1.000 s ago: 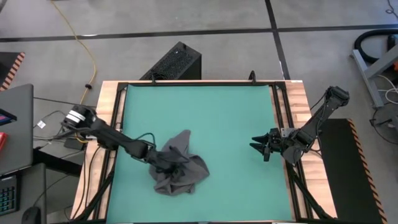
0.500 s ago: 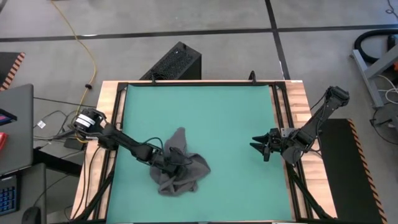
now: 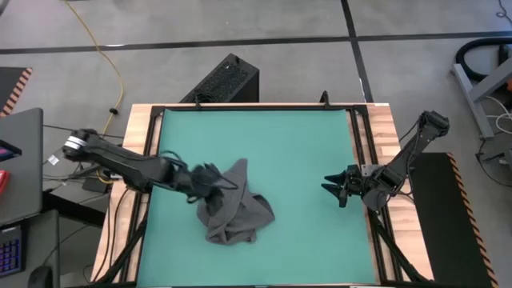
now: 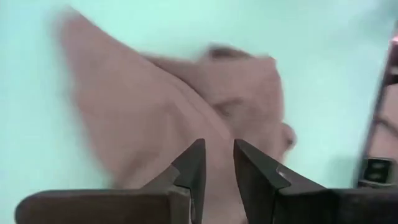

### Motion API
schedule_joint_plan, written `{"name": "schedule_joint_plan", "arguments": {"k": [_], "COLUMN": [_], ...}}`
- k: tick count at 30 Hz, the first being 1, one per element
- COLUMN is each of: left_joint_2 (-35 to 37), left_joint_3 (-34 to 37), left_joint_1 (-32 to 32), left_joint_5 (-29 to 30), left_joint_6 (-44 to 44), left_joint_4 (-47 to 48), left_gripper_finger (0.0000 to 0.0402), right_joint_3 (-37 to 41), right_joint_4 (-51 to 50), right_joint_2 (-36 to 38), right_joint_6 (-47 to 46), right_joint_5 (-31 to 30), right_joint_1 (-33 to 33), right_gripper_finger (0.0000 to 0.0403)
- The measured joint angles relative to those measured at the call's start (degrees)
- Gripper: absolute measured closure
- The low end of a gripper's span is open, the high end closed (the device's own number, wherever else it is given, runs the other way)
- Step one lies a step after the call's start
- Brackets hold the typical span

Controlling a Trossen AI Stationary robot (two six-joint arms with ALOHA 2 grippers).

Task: Roll towel
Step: Roll the gray towel on the table

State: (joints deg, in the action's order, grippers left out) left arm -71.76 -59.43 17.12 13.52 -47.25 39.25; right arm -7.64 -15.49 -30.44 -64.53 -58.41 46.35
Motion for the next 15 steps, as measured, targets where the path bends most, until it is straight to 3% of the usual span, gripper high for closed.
{"name": "schedule_joint_plan", "arguments": {"k": [2,6,15], "left_joint_2": [0.86,0.69,0.32], "left_joint_3": [-2.60,-5.87,-5.91], "left_joint_1": [1.00,3.09,6.74], "left_joint_5": [1.19,-1.78,-7.37], "left_joint_6": [3.25,7.21,13.20], "left_joint_4": [2.86,2.43,0.55], "left_gripper_finger": [0.0331,0.0311,0.0224], "right_joint_3": [0.00,0.00,0.00], "right_joint_4": [-0.22,-0.33,-0.89], "right_joint_2": [0.00,0.02,0.00], "right_joint_6": [-0.02,-0.07,-1.47], "right_joint_5": [0.00,0.00,0.04], "right_joint_1": [0.00,0.00,0.00], "right_gripper_finger": [0.0168,0.0168,0.0168]}}
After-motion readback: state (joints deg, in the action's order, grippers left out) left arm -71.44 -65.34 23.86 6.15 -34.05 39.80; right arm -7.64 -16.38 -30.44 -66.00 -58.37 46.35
